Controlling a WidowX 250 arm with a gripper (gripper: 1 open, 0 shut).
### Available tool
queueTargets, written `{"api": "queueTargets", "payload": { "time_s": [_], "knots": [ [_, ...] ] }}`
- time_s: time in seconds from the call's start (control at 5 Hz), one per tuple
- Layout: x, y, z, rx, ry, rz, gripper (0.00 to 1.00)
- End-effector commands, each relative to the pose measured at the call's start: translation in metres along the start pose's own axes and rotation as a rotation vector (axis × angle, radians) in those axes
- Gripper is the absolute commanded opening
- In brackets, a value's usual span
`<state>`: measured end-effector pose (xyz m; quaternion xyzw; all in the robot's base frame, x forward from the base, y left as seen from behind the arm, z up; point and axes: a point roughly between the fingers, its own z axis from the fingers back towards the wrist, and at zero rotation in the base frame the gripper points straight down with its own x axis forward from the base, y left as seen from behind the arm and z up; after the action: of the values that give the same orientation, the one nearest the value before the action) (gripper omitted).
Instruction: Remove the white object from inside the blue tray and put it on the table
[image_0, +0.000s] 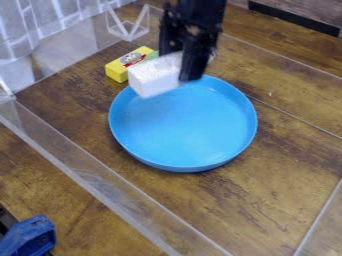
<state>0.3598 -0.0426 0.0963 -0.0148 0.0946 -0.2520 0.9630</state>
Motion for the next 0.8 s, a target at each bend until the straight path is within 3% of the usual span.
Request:
{"api": "queueTargets", "payload": {
  "time_s": [0.0,0.6],
  "knots": [
    [-0.003,-0.029,0.028,0.038,-0.087,-0.06,0.0],
    [0.0,-0.04,0.021,0.031,-0.077,-0.11,0.0]
  ]
}}
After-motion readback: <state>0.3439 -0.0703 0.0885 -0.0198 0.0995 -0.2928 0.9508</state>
